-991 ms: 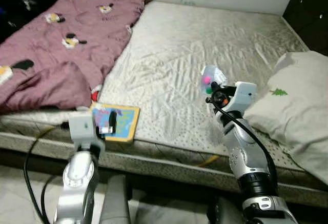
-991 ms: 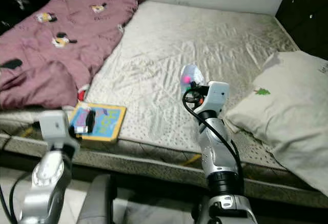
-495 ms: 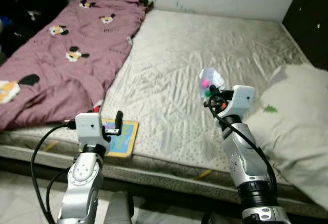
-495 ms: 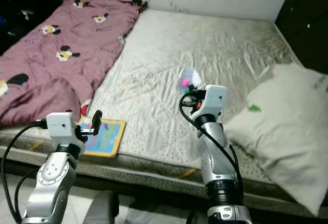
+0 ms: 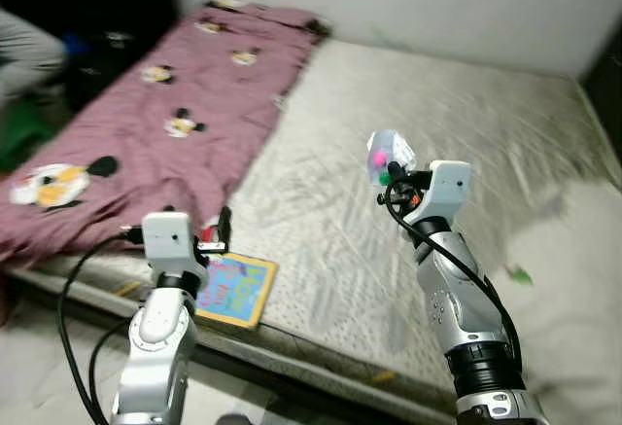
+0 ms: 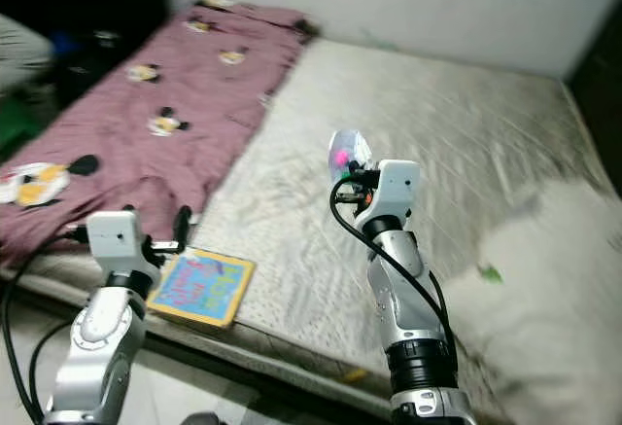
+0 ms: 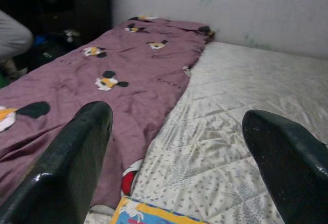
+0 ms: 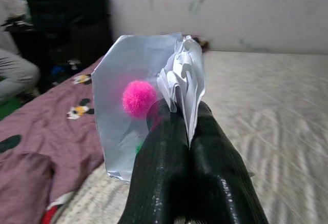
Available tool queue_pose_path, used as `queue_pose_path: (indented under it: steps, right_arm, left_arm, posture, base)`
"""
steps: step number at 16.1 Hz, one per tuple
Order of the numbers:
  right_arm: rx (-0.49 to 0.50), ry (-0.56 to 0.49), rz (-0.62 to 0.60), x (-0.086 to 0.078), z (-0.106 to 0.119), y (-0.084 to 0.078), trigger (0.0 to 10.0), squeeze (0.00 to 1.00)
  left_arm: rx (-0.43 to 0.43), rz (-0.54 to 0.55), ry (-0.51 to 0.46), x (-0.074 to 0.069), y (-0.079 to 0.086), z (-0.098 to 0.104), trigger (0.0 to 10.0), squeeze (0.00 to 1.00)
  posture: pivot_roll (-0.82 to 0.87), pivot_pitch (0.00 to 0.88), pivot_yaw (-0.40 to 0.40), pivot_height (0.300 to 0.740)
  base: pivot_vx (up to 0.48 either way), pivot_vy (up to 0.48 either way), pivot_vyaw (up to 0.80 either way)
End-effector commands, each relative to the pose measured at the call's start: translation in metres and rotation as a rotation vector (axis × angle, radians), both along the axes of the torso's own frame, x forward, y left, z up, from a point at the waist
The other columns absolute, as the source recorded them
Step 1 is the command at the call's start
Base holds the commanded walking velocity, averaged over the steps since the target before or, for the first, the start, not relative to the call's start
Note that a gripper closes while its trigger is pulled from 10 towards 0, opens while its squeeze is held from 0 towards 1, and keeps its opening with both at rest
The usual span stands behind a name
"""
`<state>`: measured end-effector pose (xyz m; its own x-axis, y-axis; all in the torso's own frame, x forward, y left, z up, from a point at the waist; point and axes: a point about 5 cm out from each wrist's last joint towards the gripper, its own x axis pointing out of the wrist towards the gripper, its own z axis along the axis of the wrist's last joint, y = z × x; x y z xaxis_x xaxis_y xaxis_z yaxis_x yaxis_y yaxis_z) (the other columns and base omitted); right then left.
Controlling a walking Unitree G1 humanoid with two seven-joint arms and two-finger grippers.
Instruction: Clean up the room
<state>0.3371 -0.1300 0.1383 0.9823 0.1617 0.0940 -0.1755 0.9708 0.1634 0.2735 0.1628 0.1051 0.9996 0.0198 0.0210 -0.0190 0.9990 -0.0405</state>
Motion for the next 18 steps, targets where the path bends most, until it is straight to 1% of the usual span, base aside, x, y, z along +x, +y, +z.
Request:
queue_pose_path:
  steps: [1, 3, 5, 7, 9, 14, 16, 18]
  right_arm:
    - [-0.009, 0.014, 0.011, -0.001, -0.004, 0.002, 10.0, 0.00]
    - [0.000, 0.036, -0.003, -0.004, -0.009, 0.002, 10.0, 0.00]
    - [-0.002, 0.040, -0.004, -0.007, -0.011, 0.003, 10.0, 0.00]
    - [-0.025, 0.073, -0.016, -0.008, -0.017, 0.002, 10.0, 0.00]
    - [-0.019, 0.094, -0.014, -0.009, -0.020, 0.001, 10.0, 0.00]
    - [-0.031, 0.093, -0.003, -0.008, -0.019, 0.002, 10.0, 0.00]
    - [-0.033, 0.098, -0.001, -0.007, -0.020, 0.003, 10.0, 0.00]
    - [-0.037, 0.103, 0.001, -0.008, -0.021, 0.003, 10.0, 0.00]
  left_arm:
    - [-0.003, 0.002, 0.016, -0.004, -0.001, -0.003, 10.0, 0.00]
    - [-0.011, 0.011, 0.035, -0.007, -0.002, -0.008, 10.0, 0.00]
    - [-0.019, 0.011, 0.035, -0.006, -0.001, -0.008, 10.0, 0.00]
    - [-0.035, 0.005, 0.035, -0.005, -0.003, -0.007, 10.0, 0.00]
    - [-0.061, -0.006, 0.041, -0.005, -0.005, -0.007, 10.0, 0.00]
    - [-0.075, -0.003, 0.047, -0.005, -0.007, -0.008, 10.0, 0.00]
    - [-0.071, -0.004, 0.047, -0.005, -0.006, -0.008, 10.0, 0.00]
    - [-0.070, -0.004, 0.050, -0.005, -0.006, -0.008, 10.0, 0.00]
  posture:
    - [0.04, 0.000, -0.032, 0.740]
    - [0.03, 0.000, -0.018, 0.740]
    - [0.03, 0.000, -0.017, 0.740]
    - [0.02, 0.000, -0.019, 0.740]
    - [0.02, 0.000, -0.027, 0.740]
    - [0.02, 0.000, -0.037, 0.740]
    - [0.03, 0.000, -0.039, 0.740]
    - [0.03, 0.000, -0.037, 0.740]
  base:
    - [0.000, 0.000, 0.00]
    - [0.000, 0.000, 0.00]
    - [0.000, 0.000, 0.00]
    - [0.000, 0.000, 0.00]
    - [0.000, 0.000, -0.62]
    - [0.000, 0.000, -0.80]
    - [0.000, 0.261, -0.46]
    - [0.000, 0.268, 0.00]
